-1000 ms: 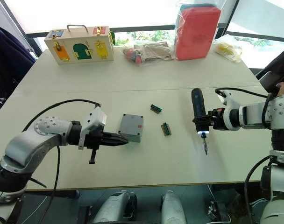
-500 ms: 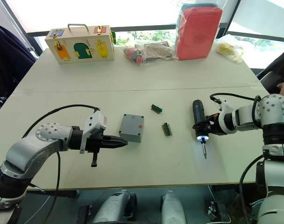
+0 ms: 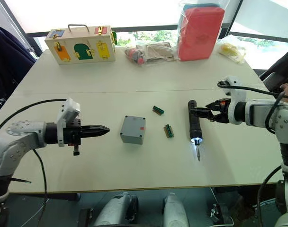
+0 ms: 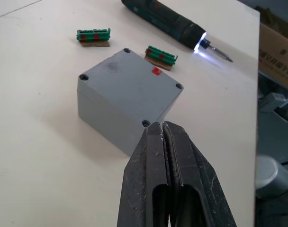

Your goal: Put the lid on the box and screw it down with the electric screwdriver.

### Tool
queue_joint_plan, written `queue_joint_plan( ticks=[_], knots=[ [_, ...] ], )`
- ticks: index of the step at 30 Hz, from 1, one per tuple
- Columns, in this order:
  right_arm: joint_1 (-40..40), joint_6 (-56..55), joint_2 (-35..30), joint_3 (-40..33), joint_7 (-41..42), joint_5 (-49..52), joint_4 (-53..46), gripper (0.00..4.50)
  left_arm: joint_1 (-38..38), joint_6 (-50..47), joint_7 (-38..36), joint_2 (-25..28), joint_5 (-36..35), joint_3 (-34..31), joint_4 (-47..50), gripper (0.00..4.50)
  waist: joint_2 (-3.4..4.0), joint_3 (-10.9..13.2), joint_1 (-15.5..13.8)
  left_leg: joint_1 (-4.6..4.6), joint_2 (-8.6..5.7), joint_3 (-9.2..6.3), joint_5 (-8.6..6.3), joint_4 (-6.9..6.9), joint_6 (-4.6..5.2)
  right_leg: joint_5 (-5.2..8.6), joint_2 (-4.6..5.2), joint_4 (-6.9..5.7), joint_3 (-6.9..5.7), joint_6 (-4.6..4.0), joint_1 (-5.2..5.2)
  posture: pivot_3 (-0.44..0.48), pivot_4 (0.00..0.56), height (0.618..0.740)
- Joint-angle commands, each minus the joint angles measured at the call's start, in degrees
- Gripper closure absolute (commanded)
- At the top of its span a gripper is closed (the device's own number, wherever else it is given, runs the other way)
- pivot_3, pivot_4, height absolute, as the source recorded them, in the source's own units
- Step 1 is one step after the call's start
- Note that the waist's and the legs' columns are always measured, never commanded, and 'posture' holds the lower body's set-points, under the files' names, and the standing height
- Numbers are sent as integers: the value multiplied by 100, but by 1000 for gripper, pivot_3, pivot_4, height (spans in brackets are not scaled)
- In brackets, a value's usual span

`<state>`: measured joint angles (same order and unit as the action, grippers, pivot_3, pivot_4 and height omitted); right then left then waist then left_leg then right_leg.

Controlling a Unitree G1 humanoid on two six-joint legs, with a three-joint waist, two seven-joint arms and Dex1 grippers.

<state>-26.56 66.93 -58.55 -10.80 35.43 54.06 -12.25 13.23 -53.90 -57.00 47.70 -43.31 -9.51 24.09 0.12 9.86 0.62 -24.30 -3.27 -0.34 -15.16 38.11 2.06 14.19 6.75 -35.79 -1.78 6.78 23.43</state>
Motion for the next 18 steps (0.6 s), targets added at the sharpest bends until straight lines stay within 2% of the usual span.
queue_joint_plan(
  ticks=[1, 4, 9, 13, 18],
  knots=[
    [1218, -740, 153, -1045, 1356, 687, -1678, 57, -873, -392, 35, 183, -487, -441, 588, 4500, 1, 1, -2, 1, 2, 1, 0, -6, 0, 1, 0, 2, 5, 0, 1, 0, 150, 740],
    [2048, -798, 122, -1028, 1724, 844, -2382, 57, -1378, -485, 49, 280, -687, -596, 863, 4500, -3, 3, -20, 0, 8, -3, 0, -9, -1, 1, 5, 1, 8, -1, 3, 0, 150, 740],
    [3197, -1347, -117, -239, 2368, 113, -3143, 57, -2249, -278, -140, 647, -534, -607, 1173, 4500, 0, 2, -143, 21, 12, -6, -3, -6, -9, 15, 16, 35, 9, -36, -15, 0, 150, 740],
    [3412, -1673, -184, 64, 2582, -281, -2996, 57, -2541, -276, -52, 603, -688, -677, 1365, 4500, -7, 1, -148, 16, 9, -5, -8, -7, -6, 10, 26, 62, 7, -43, -8, 0, 150, 740],
    [3282, -1851, -107, 308, 2594, -464, -2807, 57, -2609, -309, 184, 491, -893, -694, 1475, 4500, -7, 2, -147, 15, 9, -5, -9, -9, -5, 9, 26, 64, 7, -44, -6, 0, 150, 740]
  ],
)
